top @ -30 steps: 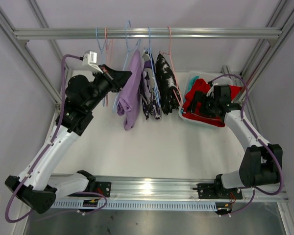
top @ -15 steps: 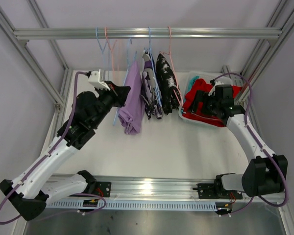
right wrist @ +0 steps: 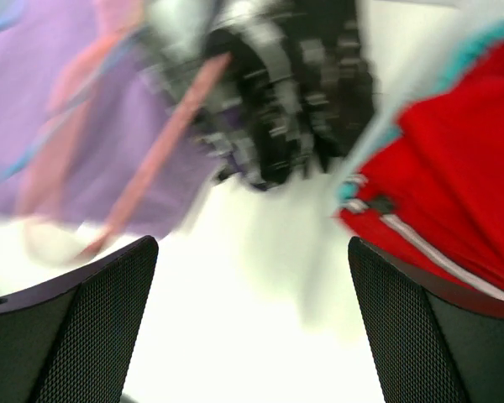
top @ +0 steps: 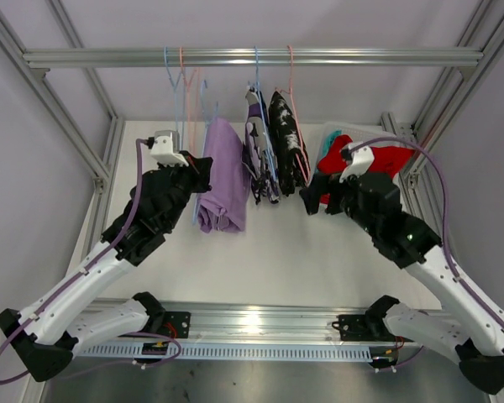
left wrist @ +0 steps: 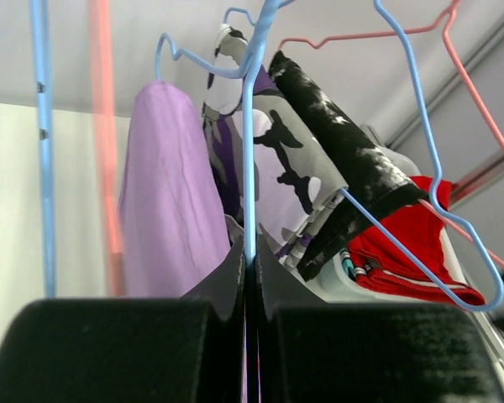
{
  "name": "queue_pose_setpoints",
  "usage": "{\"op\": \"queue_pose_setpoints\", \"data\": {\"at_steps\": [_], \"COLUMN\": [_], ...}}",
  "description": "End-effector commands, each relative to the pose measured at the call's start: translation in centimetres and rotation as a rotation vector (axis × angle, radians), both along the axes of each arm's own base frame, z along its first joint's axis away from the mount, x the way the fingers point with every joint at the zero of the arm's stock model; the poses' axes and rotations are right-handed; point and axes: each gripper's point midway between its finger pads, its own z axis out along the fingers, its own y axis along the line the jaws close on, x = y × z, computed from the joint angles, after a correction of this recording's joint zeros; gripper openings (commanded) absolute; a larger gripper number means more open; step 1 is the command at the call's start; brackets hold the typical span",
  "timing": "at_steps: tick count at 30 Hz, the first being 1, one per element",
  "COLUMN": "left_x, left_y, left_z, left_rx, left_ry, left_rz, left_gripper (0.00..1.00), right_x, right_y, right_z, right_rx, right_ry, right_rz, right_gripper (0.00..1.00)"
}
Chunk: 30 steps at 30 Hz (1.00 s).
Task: Remove the trousers from the hanger
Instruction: Pick up the hanger from the clothesline, then remove the trousers from the hanger.
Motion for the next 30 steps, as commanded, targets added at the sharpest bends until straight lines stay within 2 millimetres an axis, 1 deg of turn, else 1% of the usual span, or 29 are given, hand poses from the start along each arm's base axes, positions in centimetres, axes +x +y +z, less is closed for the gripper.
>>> {"op": "queue_pose_setpoints", "data": {"at_steps": [1, 2, 3, 4, 5, 6, 8, 9, 10, 12, 13, 15, 16, 17, 18, 19, 21, 22, 23, 24, 26, 27, 29, 30], "left_x": [0.1, 0.2, 0.3, 0.3, 0.3, 0.3, 0.4, 0.4, 0.4, 0.5, 0.5, 0.4, 0.3, 0.3, 0.3, 0.3, 0.2, 0.1, 0.1, 0.2, 0.2, 0.2, 0.3, 0.2], "left_y": [0.8, 0.7, 0.5, 0.4, 0.3, 0.3, 0.3, 0.3, 0.3, 0.3, 0.4, 0.3, 0.3, 0.3, 0.3, 0.3, 0.2, 0.1, 0.2, 0.2, 0.2, 0.2, 0.2, 0.1], "left_z": [2.2, 2.0, 1.6, 1.6, 1.5, 1.4, 1.3, 1.2, 1.3, 1.0, 1.1, 1.2, 1.2, 1.2, 1.5, 1.3, 1.3, 1.3, 1.3, 1.4, 1.4, 1.4, 1.2, 1.2], "left_rx": [-0.037, -0.033, -0.029, -0.028, -0.029, -0.028, -0.025, -0.02, -0.022, -0.015, -0.018, -0.018, -0.019, -0.018, -0.021, -0.016, -0.015, -0.016, -0.013, -0.012, -0.009, -0.008, -0.006, -0.006], "left_ry": [-0.07, -0.063, -0.05, -0.049, -0.046, -0.042, -0.04, -0.037, -0.039, -0.036, -0.036, -0.039, -0.04, -0.04, -0.044, -0.042, -0.041, -0.042, -0.045, -0.048, -0.049, -0.047, -0.045, -0.045], "left_rz": [0.047, 0.048, 0.044, 0.041, 0.039, 0.036, 0.037, 0.04, 0.041, 0.045, 0.047, 0.042, 0.041, 0.039, 0.039, 0.036, 0.031, 0.03, 0.031, 0.034, 0.037, 0.039, 0.04, 0.036], "left_gripper": [0.0, 0.0, 0.0, 0.0, 0.0, 0.0, 0.0, 0.0, 0.0, 0.0, 0.0, 0.0, 0.0, 0.0, 0.0, 0.0, 0.0, 0.0, 0.0, 0.0, 0.0, 0.0, 0.0, 0.0], "right_x": [-2.3, -4.1, -4.8, -5.7, -7.6, -8.5, -9.8, -11.5, -11.5, -12.6, -12.5, -12.7, -12.7, -12.7, -12.7, -12.8, -12.3, -12.1, -11.7, -11.1, -10.4, -10.2, -9.5, -9.3], "right_y": [0.8, 2.6, 2.7, 3.6, 5.5, 6.3, 7.8, 9.1, 9.7, 11.3, 12.3, 13.7, 14.7, 15.7, 16.4, 17.8, 18.6, 19.2, 20.0, 20.0, 20.7, 21.0, 21.5, 21.7], "right_z": [0.3, 0.2, -0.6, -1.0, -1.1, -2.0, -2.6, -2.9, -3.7, -4.3, -4.9, -5.1, -4.5, -5.1, -5.1, -4.9, -4.4, -3.9, -4.0, -4.0, -3.0, -3.3, -2.6, -2.9], "right_rx": [-0.059, -0.055, -0.069, -0.08, -0.077, -0.099, -0.141, -0.156, -0.199, -0.233, -0.252, -0.267, -0.244, -0.265, -0.275, -0.275, -0.296, -0.283, -0.314, -0.328, -0.3, -0.309, -0.28, -0.286], "right_ry": [-0.08, -0.095, -0.105, -0.117, -0.137, -0.134, -0.152, -0.158, -0.156, -0.172, -0.174, -0.191, -0.211, -0.211, -0.222, -0.236, -0.274, -0.292, -0.31, -0.323, -0.361, -0.369, -0.393, -0.396], "right_rz": [0.008, 0.083, 0.091, 0.131, 0.216, 0.25, 0.309, 0.372, 0.362, 0.409, 0.408, 0.43, 0.435, 0.443, 0.452, 0.453, 0.404, 0.379, 0.363, 0.321, 0.279, 0.268, 0.241, 0.236], "right_gripper": [1.0, 0.99, 1.0, 0.99, 0.99, 0.99, 0.99, 1.0, 0.99, 0.99, 0.99, 0.99, 0.99, 0.99, 0.99, 0.99, 0.99, 1.0, 0.99, 0.99, 0.99, 0.99, 0.99, 0.99]}}
